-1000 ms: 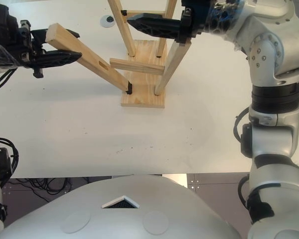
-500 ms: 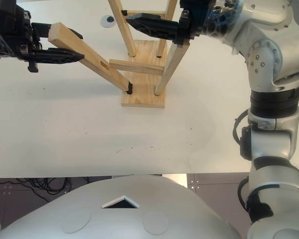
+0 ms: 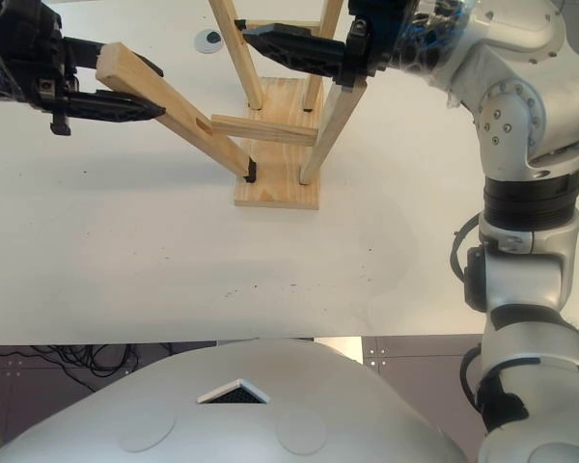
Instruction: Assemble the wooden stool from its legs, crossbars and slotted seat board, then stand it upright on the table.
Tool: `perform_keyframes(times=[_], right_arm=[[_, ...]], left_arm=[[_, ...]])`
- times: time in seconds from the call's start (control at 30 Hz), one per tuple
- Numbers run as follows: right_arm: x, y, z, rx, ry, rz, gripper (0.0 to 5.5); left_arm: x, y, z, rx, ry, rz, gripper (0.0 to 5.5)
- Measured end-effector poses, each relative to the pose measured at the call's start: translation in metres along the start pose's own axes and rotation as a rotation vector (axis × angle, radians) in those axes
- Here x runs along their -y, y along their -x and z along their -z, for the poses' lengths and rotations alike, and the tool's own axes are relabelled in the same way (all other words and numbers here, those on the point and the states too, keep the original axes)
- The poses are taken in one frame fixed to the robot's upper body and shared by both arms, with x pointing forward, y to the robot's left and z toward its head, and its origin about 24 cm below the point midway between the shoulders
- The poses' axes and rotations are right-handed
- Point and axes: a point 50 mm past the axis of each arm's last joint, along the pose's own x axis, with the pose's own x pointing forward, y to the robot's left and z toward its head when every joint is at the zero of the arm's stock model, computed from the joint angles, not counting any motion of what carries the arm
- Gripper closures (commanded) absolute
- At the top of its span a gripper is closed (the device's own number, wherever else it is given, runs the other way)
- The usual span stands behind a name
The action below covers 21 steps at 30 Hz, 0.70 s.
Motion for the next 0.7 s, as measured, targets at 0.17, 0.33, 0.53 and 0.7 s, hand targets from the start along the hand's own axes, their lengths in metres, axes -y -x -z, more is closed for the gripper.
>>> perform_keyframes(times=[0.17,0.33,0.53,0.7], right_arm=[[-0.001,0.000,0.000,0.009,-0.002,0.004,2.08],[-0.001,0.000,0.001,0.014,-0.009,0.002,2.08],[-0.001,0.000,0.001,0.015,-0.010,0.002,2.08],[-0.002,0.000,0.001,0.016,-0.008,0.005,2.08]], left_arm=[[-0.003,0.001,-0.001,-0.022,0.004,0.010,3.49],[-0.005,0.000,-0.005,-0.021,0.024,0.008,3.49],[-0.005,-0.001,-0.007,-0.012,0.051,-0.005,3.49],[-0.005,-0.005,-0.013,-0.003,0.030,0.002,3.49]])
